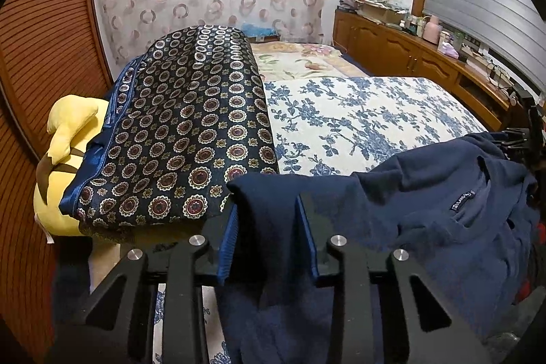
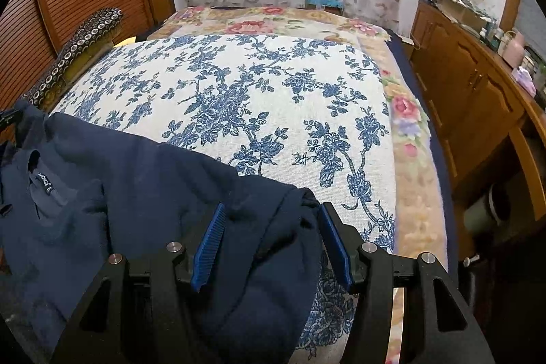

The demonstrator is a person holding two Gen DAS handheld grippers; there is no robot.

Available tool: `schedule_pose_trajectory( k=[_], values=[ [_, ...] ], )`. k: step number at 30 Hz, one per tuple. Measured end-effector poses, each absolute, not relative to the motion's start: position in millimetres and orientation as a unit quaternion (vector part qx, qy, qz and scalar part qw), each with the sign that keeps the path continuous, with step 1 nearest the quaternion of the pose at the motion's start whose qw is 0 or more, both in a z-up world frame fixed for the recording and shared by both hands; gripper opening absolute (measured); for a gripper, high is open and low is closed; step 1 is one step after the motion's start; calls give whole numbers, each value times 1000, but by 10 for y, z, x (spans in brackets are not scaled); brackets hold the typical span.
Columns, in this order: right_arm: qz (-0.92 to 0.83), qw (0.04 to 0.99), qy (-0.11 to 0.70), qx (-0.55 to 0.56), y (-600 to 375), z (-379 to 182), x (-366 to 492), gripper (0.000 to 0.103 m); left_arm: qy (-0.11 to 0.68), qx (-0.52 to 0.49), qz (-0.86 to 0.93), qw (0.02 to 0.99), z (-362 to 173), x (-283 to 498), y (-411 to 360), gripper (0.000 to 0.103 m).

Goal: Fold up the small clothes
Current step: 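Close both tools on the navy T-shirt edge, then lift the navy T-shirt with both tools and swing it over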

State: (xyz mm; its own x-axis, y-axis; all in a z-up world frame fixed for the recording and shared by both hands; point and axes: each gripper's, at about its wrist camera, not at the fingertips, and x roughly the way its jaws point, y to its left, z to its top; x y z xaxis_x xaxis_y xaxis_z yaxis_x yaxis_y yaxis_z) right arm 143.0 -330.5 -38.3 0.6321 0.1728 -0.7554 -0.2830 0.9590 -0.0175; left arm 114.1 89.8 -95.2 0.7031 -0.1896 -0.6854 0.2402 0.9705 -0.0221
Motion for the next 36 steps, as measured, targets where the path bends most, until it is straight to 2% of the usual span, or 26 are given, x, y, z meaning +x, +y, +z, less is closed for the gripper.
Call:
schedule_pose_trajectory(
  k=[1,3,5,8,15,26,36],
  values=[
    [130,901,408,-69,-3299,-385,1417,52,367,35,-117,922,-951,1135,894,24],
    [142,900,405,-73,-3277,-382,1387,40,369,33,-123,921,-954,1119,886,20],
    [158,898,402,-82,-3227,-388,1338,19,371,34,-120,920,-968,1107,882,17],
    [164,899,393,-99,-3158,-393,1256,12,360,33,-123,924,-939,1036,882,10],
    [176,927,326,-61,-3229,25,829,9,301,7,-148,942,-504,652,899,9],
    [195,961,183,-73,-3181,1381,-262,8,170,-37,-194,966,767,111,949,9],
    [182,978,58,-80,-3242,2453,-1004,8,64,-37,-199,977,1646,-105,1061,9]
  ],
)
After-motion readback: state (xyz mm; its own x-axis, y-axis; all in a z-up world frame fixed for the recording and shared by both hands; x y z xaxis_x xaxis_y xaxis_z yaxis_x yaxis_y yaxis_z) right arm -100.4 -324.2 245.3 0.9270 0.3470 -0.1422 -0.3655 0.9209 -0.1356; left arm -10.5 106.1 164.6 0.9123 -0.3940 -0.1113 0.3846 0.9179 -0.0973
